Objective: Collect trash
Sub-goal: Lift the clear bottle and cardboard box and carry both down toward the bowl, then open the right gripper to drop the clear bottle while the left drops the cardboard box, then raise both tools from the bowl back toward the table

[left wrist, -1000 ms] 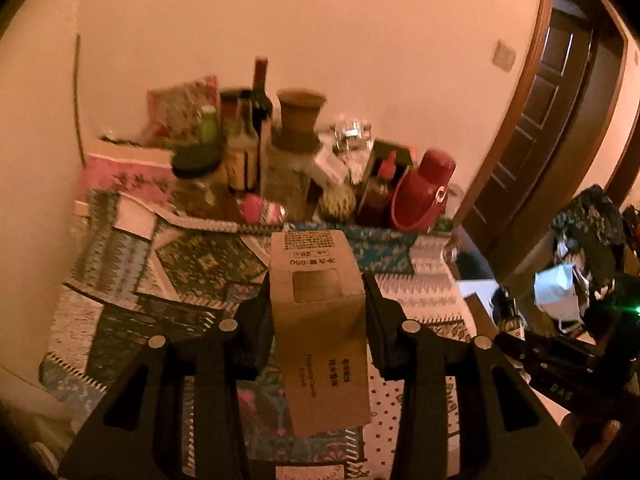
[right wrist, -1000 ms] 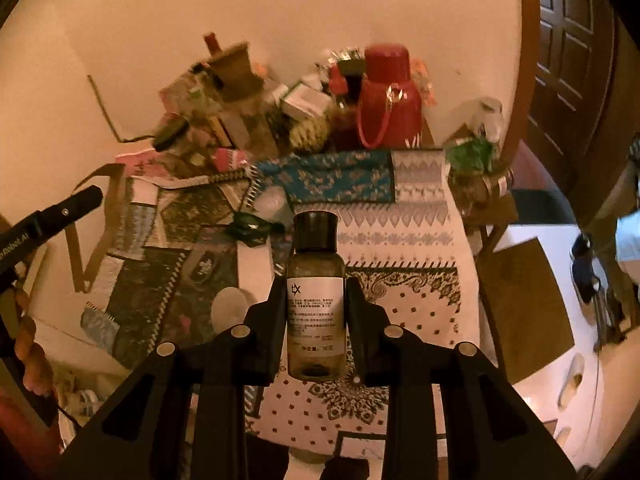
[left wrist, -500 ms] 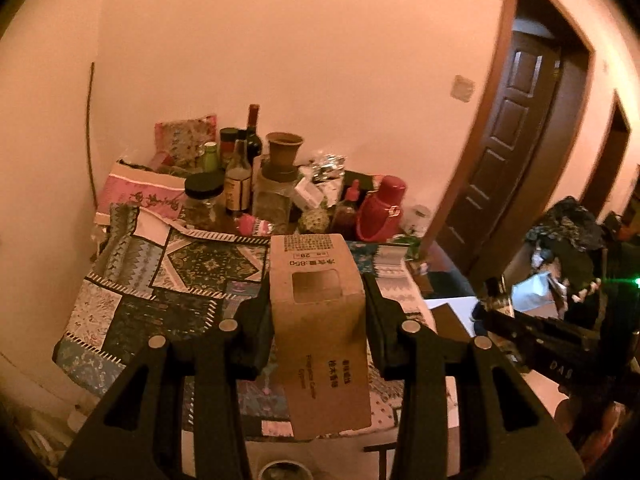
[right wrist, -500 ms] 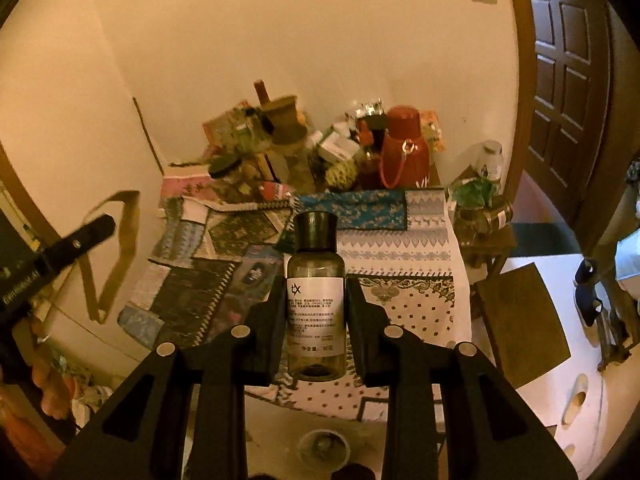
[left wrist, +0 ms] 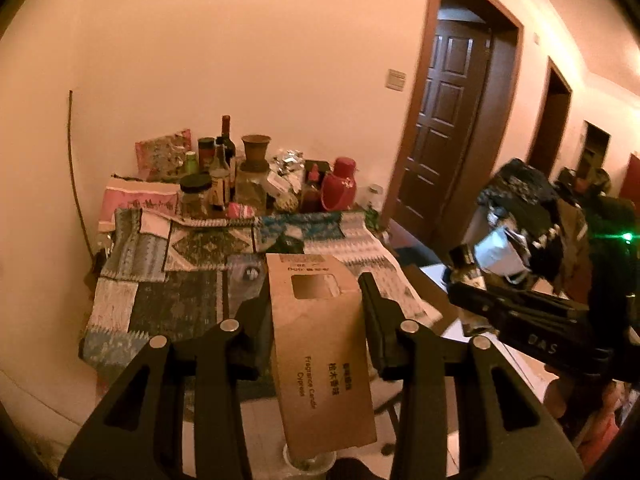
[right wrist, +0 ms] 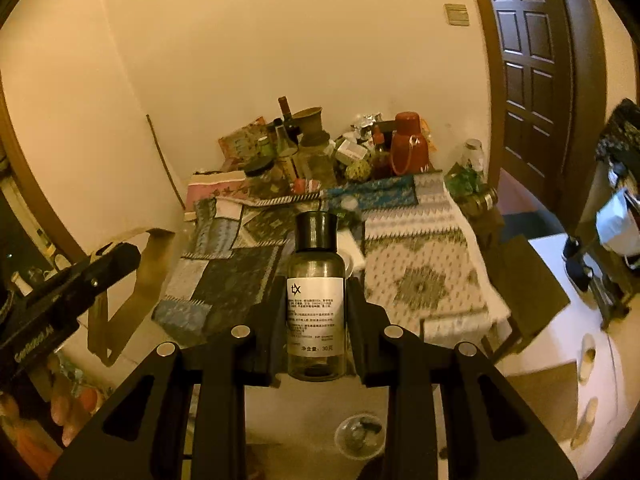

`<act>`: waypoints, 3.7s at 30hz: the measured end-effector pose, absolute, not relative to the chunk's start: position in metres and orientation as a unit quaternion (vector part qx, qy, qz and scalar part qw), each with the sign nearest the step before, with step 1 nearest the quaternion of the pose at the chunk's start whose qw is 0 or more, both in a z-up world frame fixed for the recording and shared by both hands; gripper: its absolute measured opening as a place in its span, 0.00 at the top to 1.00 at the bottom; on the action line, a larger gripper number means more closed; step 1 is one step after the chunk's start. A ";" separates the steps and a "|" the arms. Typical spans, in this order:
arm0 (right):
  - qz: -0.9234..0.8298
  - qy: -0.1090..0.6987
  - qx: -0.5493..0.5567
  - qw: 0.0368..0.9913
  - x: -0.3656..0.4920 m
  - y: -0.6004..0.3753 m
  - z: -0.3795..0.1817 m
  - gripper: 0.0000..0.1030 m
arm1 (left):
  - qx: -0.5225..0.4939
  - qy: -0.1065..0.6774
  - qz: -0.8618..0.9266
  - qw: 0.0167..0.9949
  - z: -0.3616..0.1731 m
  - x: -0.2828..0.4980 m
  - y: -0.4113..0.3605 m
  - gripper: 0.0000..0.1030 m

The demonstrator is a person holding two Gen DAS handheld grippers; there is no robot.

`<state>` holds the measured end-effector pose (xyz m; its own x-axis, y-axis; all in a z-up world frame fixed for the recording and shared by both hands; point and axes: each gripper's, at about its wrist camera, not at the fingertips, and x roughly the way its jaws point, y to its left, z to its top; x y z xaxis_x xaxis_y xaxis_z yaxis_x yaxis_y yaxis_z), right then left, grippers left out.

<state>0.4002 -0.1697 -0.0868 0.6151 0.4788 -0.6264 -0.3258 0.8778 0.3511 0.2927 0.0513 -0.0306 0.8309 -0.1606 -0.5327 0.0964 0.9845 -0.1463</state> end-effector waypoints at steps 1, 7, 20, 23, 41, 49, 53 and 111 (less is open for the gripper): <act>0.223 0.378 0.103 0.893 0.392 -0.167 -0.087 0.75 | -0.058 0.285 -0.074 0.954 -0.033 0.282 0.054 0.63; 0.202 0.401 0.102 0.888 0.334 -0.154 -0.095 0.75 | -0.063 0.312 -0.108 0.942 -0.049 0.235 0.063 0.64; 0.183 0.459 0.090 0.865 0.292 -0.158 -0.127 0.75 | -0.078 0.378 -0.119 0.915 -0.098 0.207 0.051 0.64; 0.187 0.477 0.090 0.854 0.292 -0.157 -0.145 0.75 | -0.083 0.398 -0.113 0.906 -0.118 0.211 0.049 0.64; 0.232 0.574 0.058 0.783 0.336 -0.143 -0.322 0.75 | -0.131 0.506 -0.047 0.851 -0.302 0.254 0.041 0.64; 0.251 0.606 0.046 0.754 0.359 -0.127 -0.427 0.75 | -0.151 0.536 -0.022 0.830 -0.405 0.276 0.047 0.64; 0.255 0.621 0.043 0.740 0.367 -0.123 -0.475 0.75 | -0.159 0.549 -0.016 0.820 -0.450 0.285 0.047 0.64; 0.226 0.490 0.005 0.842 0.353 -0.145 -0.205 0.71 | -0.101 0.424 -0.033 0.899 -0.178 0.272 0.046 0.57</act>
